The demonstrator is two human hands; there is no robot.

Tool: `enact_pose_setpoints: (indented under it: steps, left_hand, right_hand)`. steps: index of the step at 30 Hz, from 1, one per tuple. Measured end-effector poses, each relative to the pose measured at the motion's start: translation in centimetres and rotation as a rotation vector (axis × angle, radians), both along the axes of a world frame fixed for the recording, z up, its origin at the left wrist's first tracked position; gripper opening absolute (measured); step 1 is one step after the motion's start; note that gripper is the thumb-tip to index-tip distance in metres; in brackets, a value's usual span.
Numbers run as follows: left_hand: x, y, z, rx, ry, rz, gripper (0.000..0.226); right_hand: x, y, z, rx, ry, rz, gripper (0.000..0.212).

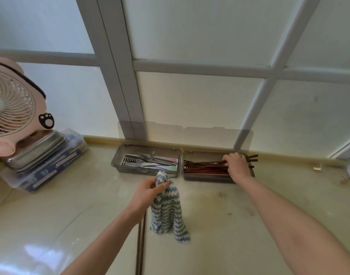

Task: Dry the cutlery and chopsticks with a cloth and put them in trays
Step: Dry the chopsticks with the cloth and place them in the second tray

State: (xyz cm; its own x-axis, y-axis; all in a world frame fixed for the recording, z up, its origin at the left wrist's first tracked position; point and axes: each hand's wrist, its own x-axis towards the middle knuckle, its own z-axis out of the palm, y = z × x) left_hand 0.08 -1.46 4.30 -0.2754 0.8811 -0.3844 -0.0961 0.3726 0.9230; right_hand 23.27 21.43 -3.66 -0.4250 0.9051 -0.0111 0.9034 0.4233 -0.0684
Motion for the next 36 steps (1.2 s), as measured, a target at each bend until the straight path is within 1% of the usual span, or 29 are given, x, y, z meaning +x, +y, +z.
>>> enact_pose_setpoints:
  steps: [2, 3, 4, 5, 6, 7, 8, 10, 12, 14, 15, 18, 22, 24, 25, 27, 29, 31, 33, 34, 35, 36]
  left_hand:
    - [0.1, 0.1, -0.1, -0.003, -0.011, 0.030, 0.025]
    - [0.1, 0.1, -0.1, -0.002, -0.012, 0.043, 0.023]
    - [0.2, 0.1, -0.1, -0.001, -0.012, 0.052, 0.022]
    - [0.2, 0.1, -0.1, 0.000, -0.013, 0.058, 0.022]
    - [0.2, 0.1, -0.1, 0.000, -0.016, 0.064, 0.021]
    - [0.2, 0.2, -0.1, -0.001, -0.019, 0.067, 0.021]
    - [0.3, 0.2, -0.1, -0.003, -0.023, 0.069, 0.021]
    - [0.4, 0.4, 0.0, -0.008, -0.030, 0.074, 0.020]
    - [0.6, 0.4, 0.1, -0.010, -0.037, 0.081, 0.019]
    - [0.8, 0.4, 0.3, -0.009, -0.038, 0.089, 0.018]
    - [0.9, 0.3, 0.4, -0.008, -0.036, 0.093, 0.018]
    - [0.8, 0.1, 0.6, -0.009, -0.038, 0.104, 0.017]
    - [0.6, -0.3, 0.6, -0.013, -0.023, 0.131, 0.021]
    - [0.6, -0.5, 0.7, -0.013, -0.024, 0.147, 0.020]
    - [0.6, -0.5, 0.7, -0.008, -0.027, 0.157, 0.020]
    - [0.7, -0.6, 0.8, -0.003, -0.033, 0.177, 0.020]
    - [0.8, -0.6, 0.9, 0.003, -0.044, 0.196, 0.019]
    - [0.9, -0.7, 1.1, 0.012, -0.063, 0.216, 0.018]
    - [0.8, -0.8, 1.5, 0.026, -0.071, 0.260, 0.016]
    - [0.7, -1.0, 1.7, 0.041, -0.060, 0.309, 0.015]
    - [0.6, -1.2, 1.9, 0.071, -0.036, 0.374, 0.014]
    - [0.3, -1.2, 2.3, 0.113, -0.011, 0.449, 0.014]
  right_hand:
    - [-0.2, 0.1, -1.6, -0.175, 0.041, 0.037, 0.033]
    - [-0.4, -0.1, -2.2, -0.273, 0.098, 0.037, 0.038]
    - [-0.7, -0.4, -2.7, -0.314, 0.158, 0.025, 0.040]
    - [-0.8, -0.5, -3.1, -0.287, 0.190, 0.003, 0.040]
    - [-0.9, -0.6, -3.3, -0.221, 0.182, -0.028, 0.039]
    - [-0.8, -0.6, -3.5, -0.159, 0.151, -0.066, 0.039]
    - [-0.7, -0.6, -3.6, -0.138, 0.111, -0.105, 0.039]
    - [-0.6, -0.7, -3.6, -0.196, 0.107, -0.168, 0.035]
    - [-0.9, -0.8, -3.6, -0.255, 0.226, -0.208, 0.033]
    - [-1.2, -0.7, -3.3, -0.258, 0.334, -0.229, 0.033]
    - [-1.2, -0.5, -3.1, -0.244, 0.358, -0.228, 0.033]
    - [-0.8, 0.1, -3.1, -0.226, 0.358, -0.186, 0.031]
    - [0.1, 0.7, -3.4, -0.284, 0.343, -0.139, 0.032]
    - [0.0, 0.8, -3.4, -0.265, 0.288, -0.130, 0.030]
    - [-0.1, 0.7, -3.4, -0.243, 0.206, -0.109, 0.029]
    - [-0.6, 0.2, -3.5, -0.211, 0.064, -0.078, 0.035]
    - [-1.3, -0.4, -3.9, -0.247, 0.024, -0.073, 0.040]
    - [-2.0, -1.0, -4.1, -0.333, -0.033, -0.085, 0.049]
    - [-2.6, -1.4, -4.1, -0.329, -0.081, -0.080, 0.056]
    - [-2.7, -1.7, -3.9, -0.269, -0.053, -0.070, 0.056]
    - [-3.0, -2.2, -3.6, -0.175, 0.036, -0.069, 0.053]
    - [-3.4, -2.8, -3.2, -0.074, 0.176, -0.075, 0.049]
